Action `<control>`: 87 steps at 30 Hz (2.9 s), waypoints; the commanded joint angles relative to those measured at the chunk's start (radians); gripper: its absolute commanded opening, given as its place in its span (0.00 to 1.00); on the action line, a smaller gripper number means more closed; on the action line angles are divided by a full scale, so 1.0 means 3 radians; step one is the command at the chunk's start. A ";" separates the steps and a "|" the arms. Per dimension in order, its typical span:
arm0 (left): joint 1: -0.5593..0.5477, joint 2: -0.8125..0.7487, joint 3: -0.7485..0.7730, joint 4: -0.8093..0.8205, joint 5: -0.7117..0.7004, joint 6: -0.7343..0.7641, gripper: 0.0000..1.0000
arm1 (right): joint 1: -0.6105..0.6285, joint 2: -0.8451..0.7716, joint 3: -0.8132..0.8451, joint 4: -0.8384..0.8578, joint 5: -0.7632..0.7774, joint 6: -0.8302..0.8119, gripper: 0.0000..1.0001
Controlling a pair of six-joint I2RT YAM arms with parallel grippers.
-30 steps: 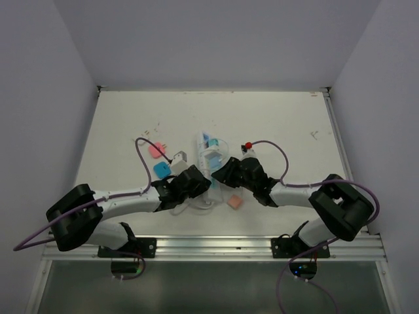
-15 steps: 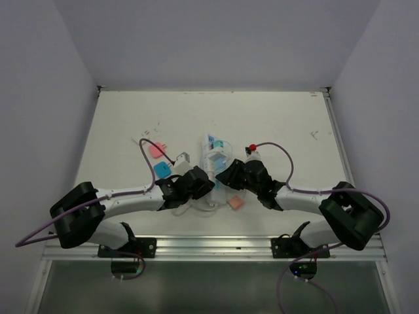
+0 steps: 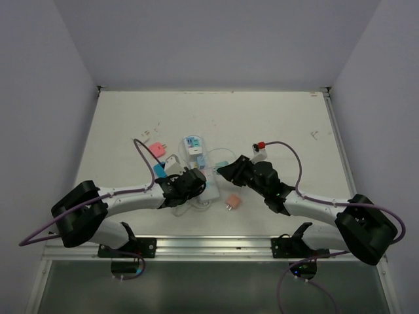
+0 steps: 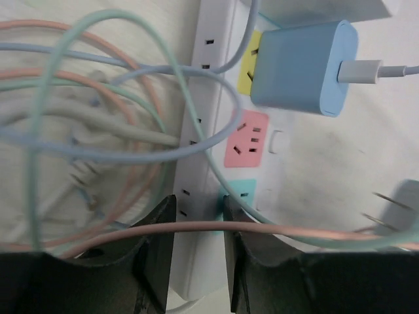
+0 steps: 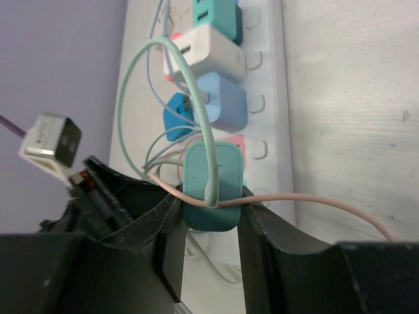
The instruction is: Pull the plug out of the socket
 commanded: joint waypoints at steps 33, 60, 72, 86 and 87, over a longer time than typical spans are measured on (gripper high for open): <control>0.0121 -0.1315 -0.0062 -0.0518 0.0163 0.1621 0.68 | -0.0136 -0.0573 0.0903 -0.2907 -0.0172 -0.1261 0.68; 0.0929 -0.0109 0.0399 0.0536 0.1082 0.2742 0.33 | -0.0125 -0.0005 0.1620 -0.2514 -0.0184 -0.1461 0.57; 0.0889 -0.0190 -0.0215 0.0761 0.1411 0.2405 0.31 | -0.0125 -0.0006 0.1400 -0.2253 -0.0414 -0.1328 0.57; 0.0464 -0.0257 -0.0394 0.0950 0.1457 0.2103 0.33 | -0.0074 0.0163 0.1221 -0.1977 -0.0531 -0.1169 0.60; 0.0464 -0.0298 -0.0404 0.0955 0.1441 0.2087 0.33 | -0.0074 0.0173 0.1211 -0.1972 -0.0531 -0.1144 0.61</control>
